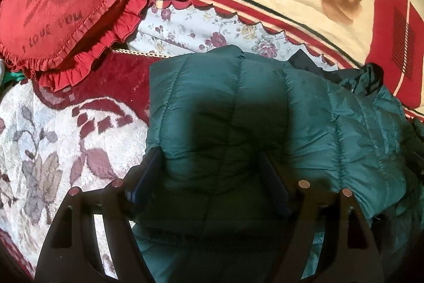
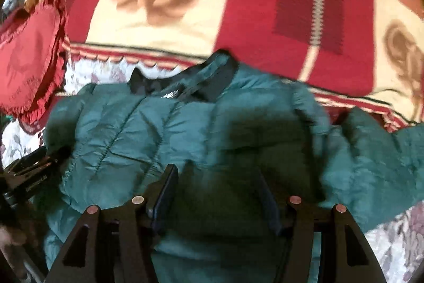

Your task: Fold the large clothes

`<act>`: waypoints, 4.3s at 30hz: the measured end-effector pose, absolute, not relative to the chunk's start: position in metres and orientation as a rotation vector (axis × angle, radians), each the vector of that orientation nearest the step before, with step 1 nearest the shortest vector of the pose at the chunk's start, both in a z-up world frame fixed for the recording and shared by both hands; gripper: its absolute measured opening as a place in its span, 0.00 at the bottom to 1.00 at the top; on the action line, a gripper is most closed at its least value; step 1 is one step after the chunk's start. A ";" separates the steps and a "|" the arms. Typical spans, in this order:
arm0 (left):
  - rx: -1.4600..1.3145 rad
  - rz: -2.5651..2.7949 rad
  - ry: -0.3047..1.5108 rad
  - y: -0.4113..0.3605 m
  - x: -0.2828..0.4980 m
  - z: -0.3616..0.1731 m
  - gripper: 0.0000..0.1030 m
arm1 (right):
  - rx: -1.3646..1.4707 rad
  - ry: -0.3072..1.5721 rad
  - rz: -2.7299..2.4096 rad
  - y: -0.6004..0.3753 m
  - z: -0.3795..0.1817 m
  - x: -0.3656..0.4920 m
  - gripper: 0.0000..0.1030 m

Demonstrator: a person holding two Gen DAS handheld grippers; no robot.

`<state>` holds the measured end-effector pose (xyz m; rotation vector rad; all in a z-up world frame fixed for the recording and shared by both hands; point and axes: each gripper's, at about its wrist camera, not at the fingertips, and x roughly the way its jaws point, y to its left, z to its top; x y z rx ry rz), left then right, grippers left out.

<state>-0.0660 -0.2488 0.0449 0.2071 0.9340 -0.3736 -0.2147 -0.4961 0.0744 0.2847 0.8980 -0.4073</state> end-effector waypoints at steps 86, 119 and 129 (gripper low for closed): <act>0.169 -0.680 0.858 -0.273 -0.253 0.126 0.81 | 0.398 0.803 -0.832 -0.664 0.106 -0.453 0.78; 0.176 -0.651 0.890 -0.260 -0.242 0.112 0.81 | 0.587 0.712 -1.088 -0.791 0.094 -0.480 0.81; 0.180 -0.635 0.906 -0.257 -0.238 0.107 0.81 | 0.563 0.727 -1.086 -0.800 0.087 -0.466 0.80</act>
